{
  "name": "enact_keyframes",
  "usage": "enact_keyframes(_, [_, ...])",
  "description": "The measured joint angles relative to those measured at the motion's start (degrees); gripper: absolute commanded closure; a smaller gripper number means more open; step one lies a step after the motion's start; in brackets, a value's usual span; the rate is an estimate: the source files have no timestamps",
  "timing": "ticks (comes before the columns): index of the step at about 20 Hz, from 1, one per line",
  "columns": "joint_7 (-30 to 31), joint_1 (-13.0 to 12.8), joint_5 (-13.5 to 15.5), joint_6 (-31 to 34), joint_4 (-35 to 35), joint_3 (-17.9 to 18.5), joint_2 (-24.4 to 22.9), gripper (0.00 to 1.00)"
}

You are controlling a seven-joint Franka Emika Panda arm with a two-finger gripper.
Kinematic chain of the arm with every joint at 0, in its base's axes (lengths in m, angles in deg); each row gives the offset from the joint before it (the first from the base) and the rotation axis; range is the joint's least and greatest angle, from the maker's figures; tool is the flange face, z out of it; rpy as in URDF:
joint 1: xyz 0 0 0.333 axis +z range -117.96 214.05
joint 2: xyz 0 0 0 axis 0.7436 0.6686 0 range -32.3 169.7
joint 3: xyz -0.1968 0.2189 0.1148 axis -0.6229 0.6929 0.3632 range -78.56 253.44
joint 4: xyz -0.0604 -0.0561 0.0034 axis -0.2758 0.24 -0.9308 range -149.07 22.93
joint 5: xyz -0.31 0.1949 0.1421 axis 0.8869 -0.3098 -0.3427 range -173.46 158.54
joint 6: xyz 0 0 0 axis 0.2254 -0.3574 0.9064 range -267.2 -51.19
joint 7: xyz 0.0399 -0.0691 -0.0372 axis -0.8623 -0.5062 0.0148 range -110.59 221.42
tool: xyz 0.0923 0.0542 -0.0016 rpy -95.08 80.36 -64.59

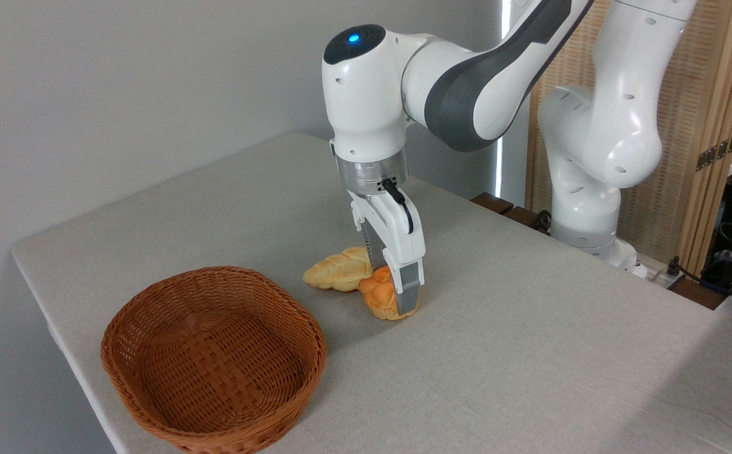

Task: Put bread into the basket
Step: 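Close the gripper on the golden bun, then lift the bun and carry it over the wicker basket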

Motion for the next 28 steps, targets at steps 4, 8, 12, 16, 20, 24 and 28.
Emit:
enact_keyframes(4, [0.0,0.0,0.0,0.0,0.0,0.0,0.06,0.38])
enact_keyframes(8, [0.0,0.0,0.0,-0.01,0.0,0.0,0.06,0.43])
enact_keyframes(12, [0.0,0.0,0.0,-0.01,0.0,0.0,0.07,0.46])
enact_keyframes(16, [0.0,0.0,0.0,-0.01,0.0,0.0,0.07,0.46])
enact_keyframes(20, [0.0,0.0,0.0,-0.02,0.0,0.0,0.07,0.46])
enact_keyframes(24, [0.0,0.19,-0.14,-0.09,0.04,0.01,0.01,0.46])
enact_keyframes(28, [0.0,0.49,-0.88,-0.29,1.32,0.02,-0.26,0.48])
